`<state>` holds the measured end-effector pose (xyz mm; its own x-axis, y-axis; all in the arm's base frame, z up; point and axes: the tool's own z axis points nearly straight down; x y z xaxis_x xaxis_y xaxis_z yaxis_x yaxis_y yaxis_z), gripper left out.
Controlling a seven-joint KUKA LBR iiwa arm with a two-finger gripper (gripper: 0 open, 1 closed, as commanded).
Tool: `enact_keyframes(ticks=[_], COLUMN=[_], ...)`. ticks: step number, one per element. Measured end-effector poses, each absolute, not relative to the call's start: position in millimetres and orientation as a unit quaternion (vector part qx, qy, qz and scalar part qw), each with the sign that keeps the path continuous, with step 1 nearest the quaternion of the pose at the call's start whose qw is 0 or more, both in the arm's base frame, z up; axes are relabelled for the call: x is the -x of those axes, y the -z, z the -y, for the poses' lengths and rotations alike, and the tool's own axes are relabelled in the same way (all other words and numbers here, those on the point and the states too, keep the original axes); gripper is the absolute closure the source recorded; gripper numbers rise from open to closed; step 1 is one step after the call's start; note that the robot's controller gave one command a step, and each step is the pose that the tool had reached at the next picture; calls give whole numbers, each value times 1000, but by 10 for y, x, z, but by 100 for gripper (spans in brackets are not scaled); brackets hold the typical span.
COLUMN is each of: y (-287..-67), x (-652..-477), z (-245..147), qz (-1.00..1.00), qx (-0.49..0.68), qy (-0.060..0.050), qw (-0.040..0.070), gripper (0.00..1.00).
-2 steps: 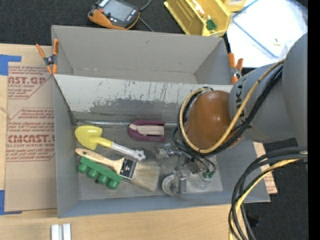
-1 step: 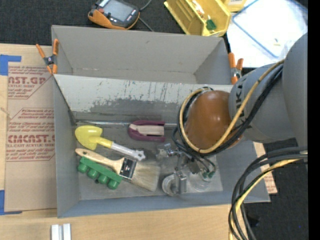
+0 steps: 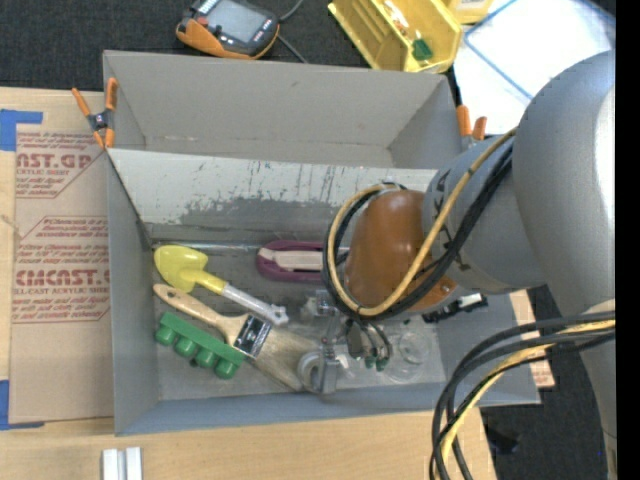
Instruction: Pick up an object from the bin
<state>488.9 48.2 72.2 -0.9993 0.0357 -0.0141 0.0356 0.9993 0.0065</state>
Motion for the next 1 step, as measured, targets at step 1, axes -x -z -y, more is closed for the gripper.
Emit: enact_keyframes(ticks=[1], y=[-737], x=[-5478], z=[-417], qz=[-997], qx=[78], qy=[-3], qw=[6], gripper=[100])
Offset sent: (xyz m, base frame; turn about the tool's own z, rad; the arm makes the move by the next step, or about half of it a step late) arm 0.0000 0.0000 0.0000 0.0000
